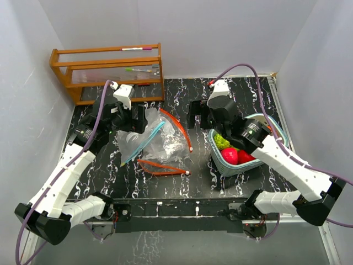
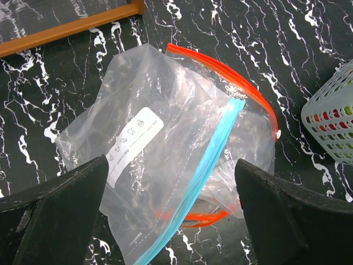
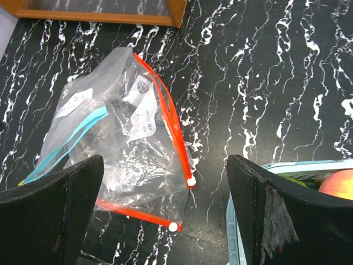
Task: Place the food in the zip-top bag and seal the zipper
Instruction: Pick up the zipper food storage bag at the corner of the board.
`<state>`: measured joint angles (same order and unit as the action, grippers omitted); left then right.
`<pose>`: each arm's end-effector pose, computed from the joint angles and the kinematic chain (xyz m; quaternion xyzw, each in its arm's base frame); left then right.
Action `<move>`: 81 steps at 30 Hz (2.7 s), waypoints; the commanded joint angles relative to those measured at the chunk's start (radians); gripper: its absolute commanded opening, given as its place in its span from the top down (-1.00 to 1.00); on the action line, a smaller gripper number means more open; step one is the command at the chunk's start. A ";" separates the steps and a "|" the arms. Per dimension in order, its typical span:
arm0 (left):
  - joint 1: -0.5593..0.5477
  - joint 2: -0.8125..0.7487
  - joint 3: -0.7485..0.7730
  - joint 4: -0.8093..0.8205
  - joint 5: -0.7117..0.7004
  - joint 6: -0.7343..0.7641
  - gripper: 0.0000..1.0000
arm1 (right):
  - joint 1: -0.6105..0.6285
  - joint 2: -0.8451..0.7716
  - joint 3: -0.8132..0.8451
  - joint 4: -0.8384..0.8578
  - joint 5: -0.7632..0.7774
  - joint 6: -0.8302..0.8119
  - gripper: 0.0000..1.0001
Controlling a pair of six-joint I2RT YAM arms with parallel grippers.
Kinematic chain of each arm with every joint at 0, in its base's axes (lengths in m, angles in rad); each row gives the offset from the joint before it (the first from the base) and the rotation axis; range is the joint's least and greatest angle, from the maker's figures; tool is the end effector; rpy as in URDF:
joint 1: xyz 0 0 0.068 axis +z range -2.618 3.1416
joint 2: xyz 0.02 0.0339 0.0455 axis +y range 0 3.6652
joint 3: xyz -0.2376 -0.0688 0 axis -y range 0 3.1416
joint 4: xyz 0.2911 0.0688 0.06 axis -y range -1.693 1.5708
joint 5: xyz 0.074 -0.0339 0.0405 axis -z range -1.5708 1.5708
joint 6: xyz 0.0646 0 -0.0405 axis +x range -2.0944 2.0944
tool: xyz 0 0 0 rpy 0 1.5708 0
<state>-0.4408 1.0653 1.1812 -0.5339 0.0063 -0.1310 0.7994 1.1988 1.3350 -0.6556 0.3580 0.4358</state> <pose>0.2836 -0.1343 0.3584 0.1311 0.8281 -0.1562 0.5221 0.2467 0.2213 0.3671 -0.0660 0.8533 0.1604 0.4918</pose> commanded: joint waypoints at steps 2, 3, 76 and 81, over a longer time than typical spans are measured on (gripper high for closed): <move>-0.004 -0.003 0.051 -0.012 -0.001 0.001 -0.95 | 0.006 -0.043 0.040 0.052 0.075 -0.029 -0.96; -0.004 0.000 0.051 -0.011 0.002 0.000 -0.95 | 0.006 -0.048 0.038 0.053 0.087 -0.023 -0.96; -0.003 -0.233 0.124 -0.095 -0.485 -0.024 -0.95 | 0.171 0.750 0.018 0.842 -0.445 0.455 0.07; -0.003 -0.235 0.117 -0.092 -0.486 -0.021 -0.95 | 0.182 0.731 0.064 0.745 -0.417 0.381 -0.37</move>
<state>-0.4419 0.8425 1.3067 -0.6365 -0.4824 -0.1673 0.9699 1.9575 1.3132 0.1211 -0.0921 0.8764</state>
